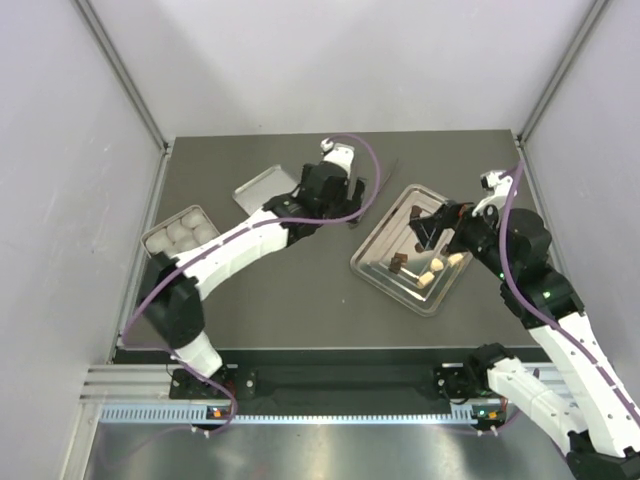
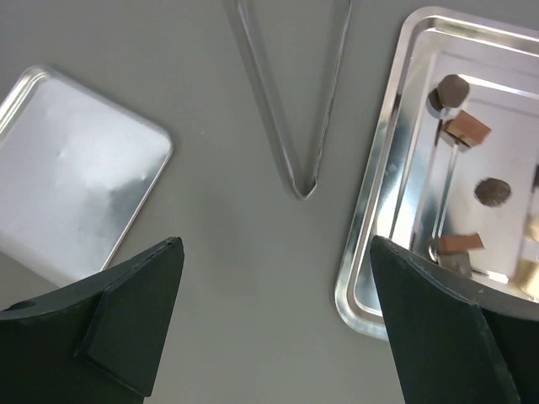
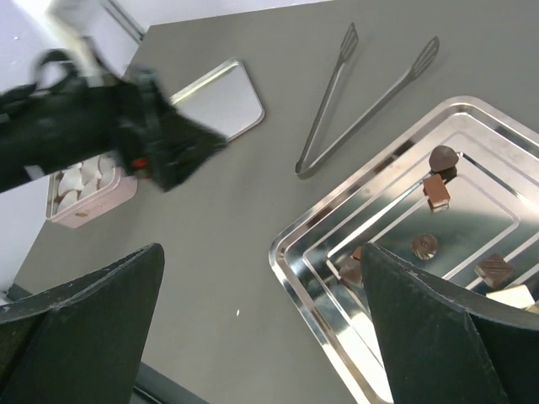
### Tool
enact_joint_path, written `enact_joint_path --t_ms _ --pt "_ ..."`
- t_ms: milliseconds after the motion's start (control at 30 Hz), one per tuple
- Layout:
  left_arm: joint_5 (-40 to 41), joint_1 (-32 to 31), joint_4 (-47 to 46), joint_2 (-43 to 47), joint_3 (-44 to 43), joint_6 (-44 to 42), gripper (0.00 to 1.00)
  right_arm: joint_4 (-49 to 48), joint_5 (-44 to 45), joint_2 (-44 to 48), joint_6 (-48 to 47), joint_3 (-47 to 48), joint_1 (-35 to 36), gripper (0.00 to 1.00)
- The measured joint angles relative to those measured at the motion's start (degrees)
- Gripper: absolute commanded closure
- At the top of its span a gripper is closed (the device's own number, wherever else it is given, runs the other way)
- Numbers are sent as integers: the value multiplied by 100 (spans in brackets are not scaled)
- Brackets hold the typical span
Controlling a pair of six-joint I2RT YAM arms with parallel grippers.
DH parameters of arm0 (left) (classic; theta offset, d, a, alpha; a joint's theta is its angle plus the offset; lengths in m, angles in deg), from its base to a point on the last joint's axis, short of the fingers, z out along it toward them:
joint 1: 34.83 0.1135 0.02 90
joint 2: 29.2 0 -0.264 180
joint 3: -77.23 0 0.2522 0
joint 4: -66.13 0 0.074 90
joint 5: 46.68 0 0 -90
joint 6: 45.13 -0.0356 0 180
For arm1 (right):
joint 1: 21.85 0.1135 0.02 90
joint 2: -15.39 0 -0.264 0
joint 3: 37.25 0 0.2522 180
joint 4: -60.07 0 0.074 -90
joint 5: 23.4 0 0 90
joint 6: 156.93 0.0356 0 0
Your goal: Pack the chocolate
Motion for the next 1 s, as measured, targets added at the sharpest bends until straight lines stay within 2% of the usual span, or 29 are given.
enact_joint_path --t_ms 267,467,833,1000 --pt "-151 254 -293 -1773 -892 -214 11 -7 -46 129 -66 -35 0 0" --pt "-365 352 -476 -2684 -1176 -378 13 -31 68 254 -153 -109 0 0" --pt "-782 426 -721 -3353 -1460 -442 15 -35 197 260 -212 -129 0 0" --pt "-780 481 -804 -3521 -1561 -439 22 -31 225 243 -212 -192 0 0"
